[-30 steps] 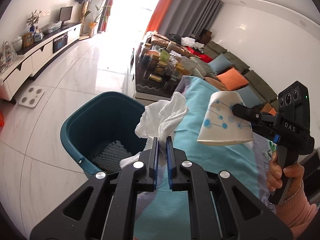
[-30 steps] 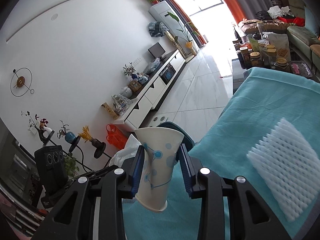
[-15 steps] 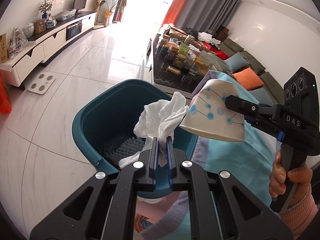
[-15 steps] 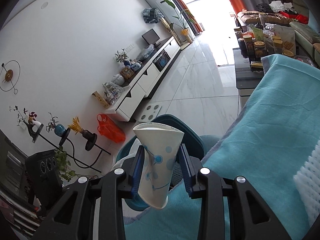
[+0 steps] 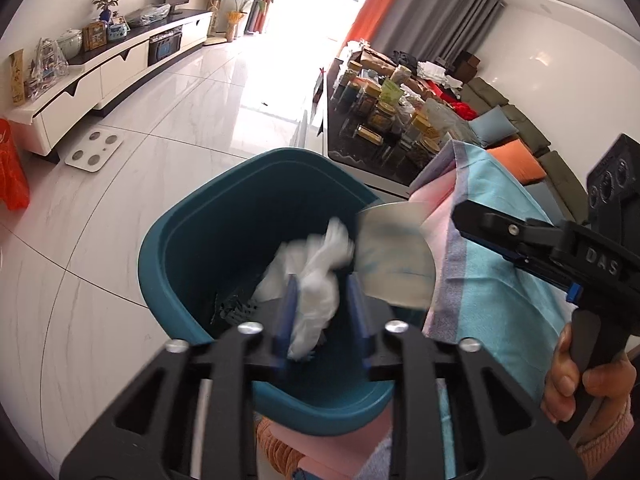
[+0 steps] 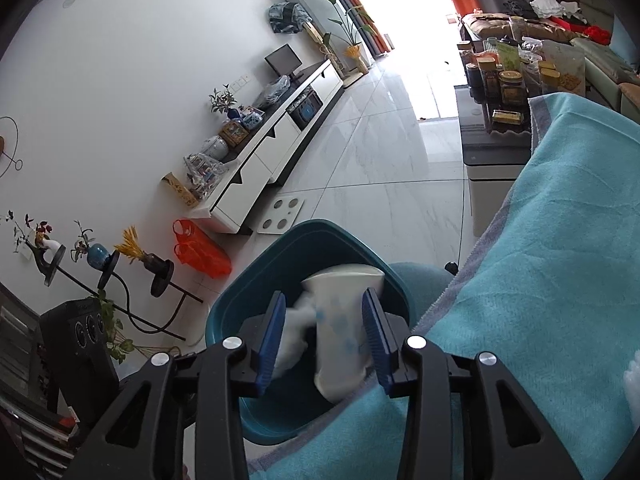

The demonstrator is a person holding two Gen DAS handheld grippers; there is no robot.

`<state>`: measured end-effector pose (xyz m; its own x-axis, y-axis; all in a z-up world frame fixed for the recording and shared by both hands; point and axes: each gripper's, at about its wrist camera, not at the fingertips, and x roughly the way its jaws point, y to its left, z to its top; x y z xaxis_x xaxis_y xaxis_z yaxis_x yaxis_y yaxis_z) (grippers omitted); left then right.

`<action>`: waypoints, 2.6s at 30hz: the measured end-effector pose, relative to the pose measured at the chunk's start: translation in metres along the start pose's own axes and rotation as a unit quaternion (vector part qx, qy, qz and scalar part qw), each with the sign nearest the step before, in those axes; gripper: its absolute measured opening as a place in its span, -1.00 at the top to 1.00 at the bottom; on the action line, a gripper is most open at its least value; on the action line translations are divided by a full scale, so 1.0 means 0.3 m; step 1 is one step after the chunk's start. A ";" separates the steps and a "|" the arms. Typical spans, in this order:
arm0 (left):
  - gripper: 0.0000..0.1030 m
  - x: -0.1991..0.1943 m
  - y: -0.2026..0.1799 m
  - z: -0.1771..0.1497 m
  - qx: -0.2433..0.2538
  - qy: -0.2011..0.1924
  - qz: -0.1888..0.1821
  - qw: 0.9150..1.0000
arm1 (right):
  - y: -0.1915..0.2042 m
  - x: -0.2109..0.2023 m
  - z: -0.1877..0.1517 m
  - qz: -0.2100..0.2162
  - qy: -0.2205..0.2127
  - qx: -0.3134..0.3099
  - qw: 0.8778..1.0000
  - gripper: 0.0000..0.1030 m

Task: Collect trash
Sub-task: 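Open both grippers to drop the cup and tissue into the bin, then move both open grippers back over the table, then grasp the white foam net with the left gripper while the right grasps the gold foil wrapper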

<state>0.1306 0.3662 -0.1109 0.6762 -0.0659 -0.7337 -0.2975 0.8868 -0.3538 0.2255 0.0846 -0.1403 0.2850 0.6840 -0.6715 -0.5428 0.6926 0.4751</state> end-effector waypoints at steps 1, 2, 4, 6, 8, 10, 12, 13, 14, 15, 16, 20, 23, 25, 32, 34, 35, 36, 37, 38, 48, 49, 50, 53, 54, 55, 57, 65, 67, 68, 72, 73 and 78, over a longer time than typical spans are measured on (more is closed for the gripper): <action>0.37 0.008 0.001 -0.001 -0.004 0.000 -0.003 1.000 | -0.003 -0.003 0.000 -0.002 -0.001 -0.001 1.000 0.23; 0.37 0.016 0.002 -0.001 -0.009 0.001 -0.007 1.000 | -0.007 -0.010 -0.003 -0.002 -0.002 -0.001 1.000 0.23; 0.34 0.026 -0.003 -0.002 -0.012 0.002 -0.009 1.000 | -0.013 -0.025 -0.005 0.000 -0.002 0.001 1.000 0.23; 0.32 0.026 -0.018 -0.005 -0.009 -0.001 -0.013 1.000 | -0.017 -0.049 -0.007 0.004 -0.008 0.002 1.000 0.23; 0.27 0.017 -0.027 -0.007 -0.004 -0.008 -0.018 1.000 | -0.019 -0.074 -0.005 0.010 -0.014 0.002 1.000 0.23; 0.19 -0.007 -0.057 -0.010 0.004 -0.019 -0.023 1.000 | -0.018 -0.112 -0.011 0.014 -0.021 -0.002 1.000 0.22; 0.12 -0.035 -0.089 -0.019 0.018 -0.029 -0.029 0.999 | -0.013 -0.147 -0.021 0.018 -0.028 -0.010 0.999 0.20; 0.10 -0.055 -0.104 -0.023 0.026 -0.035 -0.030 0.999 | -0.008 -0.171 -0.031 0.019 -0.032 -0.017 0.999 0.19; 0.09 -0.072 -0.128 -0.027 0.036 -0.041 -0.033 0.998 | -0.004 -0.192 -0.039 0.019 -0.037 -0.022 0.999 0.19; 0.07 -0.090 -0.151 -0.030 0.044 -0.046 -0.039 0.997 | 0.001 -0.221 -0.051 0.019 -0.041 -0.031 0.999 0.18; 0.04 -0.109 -0.172 -0.038 0.053 -0.052 -0.045 0.996 | 0.001 -0.244 -0.057 0.019 -0.046 -0.036 0.998 0.17; -0.03 -0.168 -0.297 -0.075 0.099 -0.065 -0.072 0.990 | -0.006 -0.361 -0.102 0.009 -0.070 -0.059 0.996 0.10; -0.06 -0.190 -0.390 -0.104 0.129 -0.063 -0.095 0.985 | -0.028 -0.459 -0.149 -0.006 -0.093 -0.071 0.993 0.06; -0.07 -0.195 -0.454 -0.132 0.150 -0.058 -0.113 0.980 | -0.052 -0.524 -0.184 -0.020 -0.107 -0.071 0.992 0.06; -0.09 -0.159 -0.667 -0.228 0.195 -0.029 -0.156 0.968 | -0.166 -0.738 -0.317 -0.081 -0.149 -0.056 0.984 0.06; -0.09 -0.139 -0.720 -0.265 0.206 -0.017 -0.169 0.964 | -0.210 -0.793 -0.354 -0.096 -0.160 -0.039 0.982 0.06; -0.09 -0.131 -0.742 -0.280 0.211 -0.012 -0.172 0.962 | -0.233 -0.822 -0.376 -0.106 -0.167 -0.030 0.980 0.06; -0.09 -0.123 -0.763 -0.296 0.218 -0.008 -0.176 0.960 | -0.251 -0.851 -0.397 -0.114 -0.173 -0.023 0.978 0.06; -0.09 -0.115 -0.787 -0.308 0.224 -0.003 -0.181 0.958 | -0.269 -0.885 -0.425 -0.129 -0.181 -0.015 0.975 0.06; -0.09 -0.106 -0.812 -0.319 0.231 0.002 -0.184 0.955 | -0.290 -0.917 -0.444 -0.145 -0.188 -0.008 0.971 0.06; -0.11 0.008 -0.922 -0.330 0.236 0.043 -0.175 0.955 | -0.451 -1.160 -0.584 -0.233 -0.253 0.043 0.938 -0.01; -0.11 0.020 -0.931 -0.322 0.234 0.046 -0.172 0.956 | -0.466 -1.177 -0.594 -0.242 -0.258 0.051 0.934 -0.02; -0.11 0.031 -0.935 -0.316 0.232 0.049 -0.169 0.957 | -0.485 -1.192 -0.603 -0.249 -0.261 0.058 0.931 -0.03; -0.15 0.069 -0.941 -0.286 0.219 0.060 -0.159 0.961 | -0.546 -1.229 -0.635 -0.264 -0.265 0.080 0.924 -0.05; -0.18 0.083 -0.940 -0.276 0.214 0.063 -0.159 0.962 | -0.564 -1.232 -0.638 -0.264 -0.263 0.087 0.924 -0.10; -0.20 0.090 -0.940 -0.266 0.210 0.066 -0.160 0.962 | -0.589 -1.232 -0.643 -0.263 -0.259 0.095 0.924 -0.10; -0.21 0.112 -0.942 -0.247 0.200 0.072 -0.158 0.964 | -0.628 -1.230 -0.651 -0.261 -0.254 0.107 0.925 -0.10; -0.29 0.191 -0.961 -0.181 0.169 0.098 -0.159 0.968 | -0.722 -1.176 -0.645 -0.238 -0.228 0.114 0.937 -0.10; -0.30 0.211 -0.970 -0.169 0.163 0.106 -0.160 0.968 | -0.727 -1.167 -0.644 -0.234 -0.223 0.112 0.940 -0.05; -0.29 0.219 -0.973 -0.164 0.159 0.107 -0.159 0.968 | -0.731 -1.165 -0.646 -0.231 -0.222 0.112 0.941 0.06; -0.18 0.243 -0.982 -0.144 0.148 0.112 -0.159 0.970 | -0.730 -1.170 -0.652 -0.225 -0.218 0.105 0.944 0.32; -0.09 0.249 -0.983 -0.141 0.147 0.113 -0.157 0.970 | -0.727 -1.172 -0.655 -0.224 -0.218 0.102 0.945 0.32; 0.46 0.274 -0.979 -0.127 0.145 0.117 -0.143 0.972 | -0.695 -1.187 -0.672 -0.219 -0.215 0.085 0.948 0.69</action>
<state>0.2481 0.0831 -0.0894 0.5212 -0.4001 -0.7539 0.1049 0.9066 -0.4087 0.0779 -0.3496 -0.1151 0.7693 0.3269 -0.5489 -0.1725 0.9336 0.3141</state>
